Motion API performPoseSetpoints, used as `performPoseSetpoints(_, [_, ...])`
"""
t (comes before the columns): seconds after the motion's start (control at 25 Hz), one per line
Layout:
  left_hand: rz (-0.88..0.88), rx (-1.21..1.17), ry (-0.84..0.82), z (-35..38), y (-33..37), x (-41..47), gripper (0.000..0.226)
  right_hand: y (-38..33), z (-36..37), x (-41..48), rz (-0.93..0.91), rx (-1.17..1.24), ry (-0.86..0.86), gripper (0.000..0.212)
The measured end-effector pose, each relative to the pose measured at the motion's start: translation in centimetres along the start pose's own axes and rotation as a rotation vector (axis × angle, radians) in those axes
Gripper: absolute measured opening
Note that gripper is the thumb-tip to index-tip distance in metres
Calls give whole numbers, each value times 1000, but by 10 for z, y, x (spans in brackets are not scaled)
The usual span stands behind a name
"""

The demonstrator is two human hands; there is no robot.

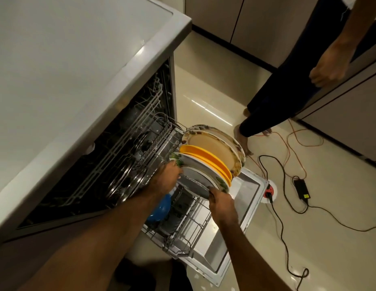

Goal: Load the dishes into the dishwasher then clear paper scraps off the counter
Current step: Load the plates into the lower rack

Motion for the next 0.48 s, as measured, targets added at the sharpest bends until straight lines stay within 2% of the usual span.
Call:
performPoseSetpoints(0.08, [4, -13, 50, 7, -3, 5, 28, 5, 9, 1, 13, -16, -31, 30])
performPoseSetpoints(0.28, [-121, -118, -16, 19, -7, 13, 40, 14, 19, 8, 42, -26, -42, 29])
performPoseSetpoints(0.48, [-148, -101, -75, 36, -2, 26, 32, 27, 26, 17, 98, -40, -49, 26])
Point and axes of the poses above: each hand's wrist, its own x-axis towards the middle knuckle, its own z-axis out of the palm, y = z × x, the point moved 7 cm from there along x, towards the middle knuckle, and after that the axes turned 15 degrees about -z, right-handed, at the moved point
